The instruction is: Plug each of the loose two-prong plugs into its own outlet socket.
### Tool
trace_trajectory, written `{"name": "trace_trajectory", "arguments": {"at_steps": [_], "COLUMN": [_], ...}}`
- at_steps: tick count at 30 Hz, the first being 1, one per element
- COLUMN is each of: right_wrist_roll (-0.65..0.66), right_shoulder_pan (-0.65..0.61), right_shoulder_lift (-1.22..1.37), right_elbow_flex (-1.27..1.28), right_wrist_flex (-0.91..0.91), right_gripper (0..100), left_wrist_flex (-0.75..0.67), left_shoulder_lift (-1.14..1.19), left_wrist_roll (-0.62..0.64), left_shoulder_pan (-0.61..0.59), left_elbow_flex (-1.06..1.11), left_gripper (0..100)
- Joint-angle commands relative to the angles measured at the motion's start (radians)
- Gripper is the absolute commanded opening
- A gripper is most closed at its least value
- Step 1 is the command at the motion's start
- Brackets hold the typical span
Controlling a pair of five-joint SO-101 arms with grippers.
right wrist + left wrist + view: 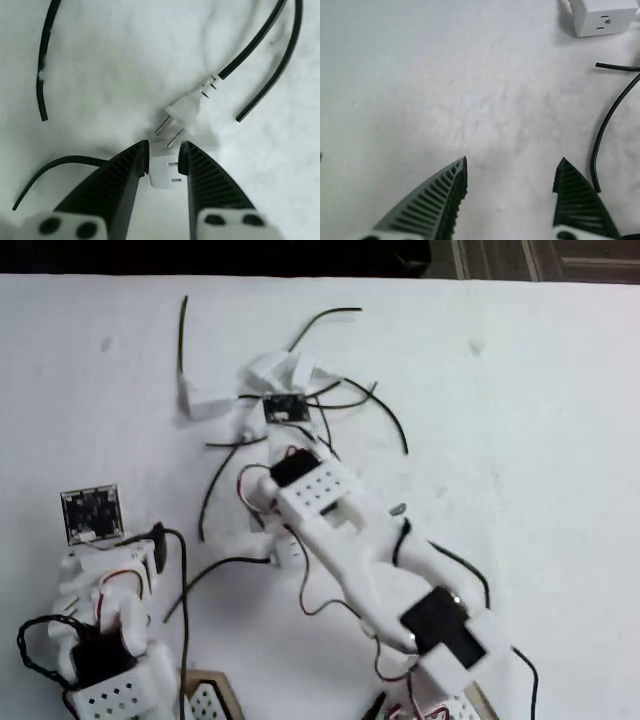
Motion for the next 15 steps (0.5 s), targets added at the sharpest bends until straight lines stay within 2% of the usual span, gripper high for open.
{"name": "trace_trajectory", "arguments": {"at_steps": [1, 10, 15], "right_wrist_roll": [-0.021, -0.021, -0.021], "right_shoulder_pan": [0.036, 0.101, 0.094], "right_shoulder_lift": [0.039, 0.085, 0.096], "right_elbow_flex": [-0.078, -0.104, -0.103], "right_wrist_flex": [0.001, 0.002, 0.001], "right_gripper": [10.1, 10.4, 18.3], "left_wrist_flex": [-0.018, -0.018, -0.018], "left_shoulder_lift": [-0.010, -0.010, -0.010], "left_wrist_roll": [-0.012, -0.012, -0.012], "left_shoulder_pan": [-0.004, -0.004, -0.004], "left_elbow_flex": [-0.008, -0.008, -0.008], "left_gripper": [29, 29, 29]}}
